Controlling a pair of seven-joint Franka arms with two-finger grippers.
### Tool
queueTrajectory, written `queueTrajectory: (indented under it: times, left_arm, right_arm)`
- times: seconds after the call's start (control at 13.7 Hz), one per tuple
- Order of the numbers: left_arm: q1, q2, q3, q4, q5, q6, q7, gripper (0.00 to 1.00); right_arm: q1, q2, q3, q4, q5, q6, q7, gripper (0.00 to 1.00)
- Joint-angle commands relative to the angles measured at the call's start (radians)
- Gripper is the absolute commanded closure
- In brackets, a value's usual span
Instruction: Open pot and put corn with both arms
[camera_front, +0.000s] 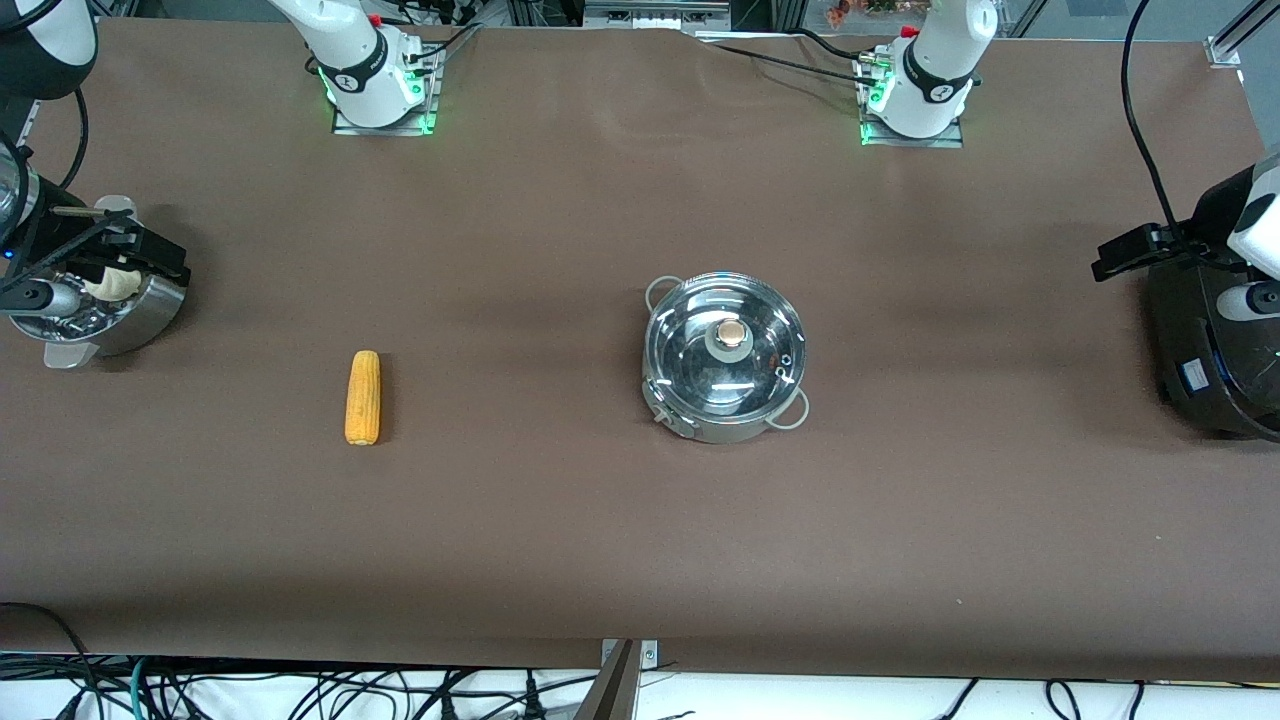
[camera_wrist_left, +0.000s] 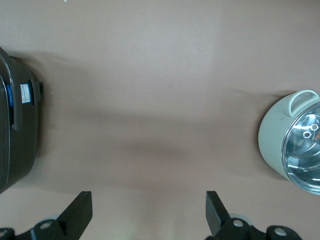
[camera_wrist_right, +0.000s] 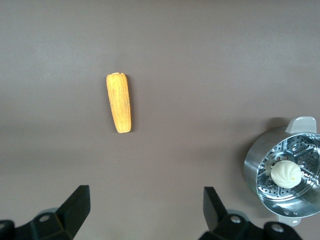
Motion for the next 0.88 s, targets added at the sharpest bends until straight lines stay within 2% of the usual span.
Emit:
queueTrajectory:
  times: [0.0,0.8]
  left_arm:
    - [0.005,0.002,-0.002,0.016,0.017,0.0,0.025,0.0]
    - [0.005,0.002,-0.002,0.016,0.017,0.0,0.023,0.0]
  right_arm:
    - [-0.012,0.01,0.008,0.025,0.004,-0.012,-0.012,0.0]
    - [-0.009,0.011,0.008,0.025,-0.002,-0.003,-0.012,0.0]
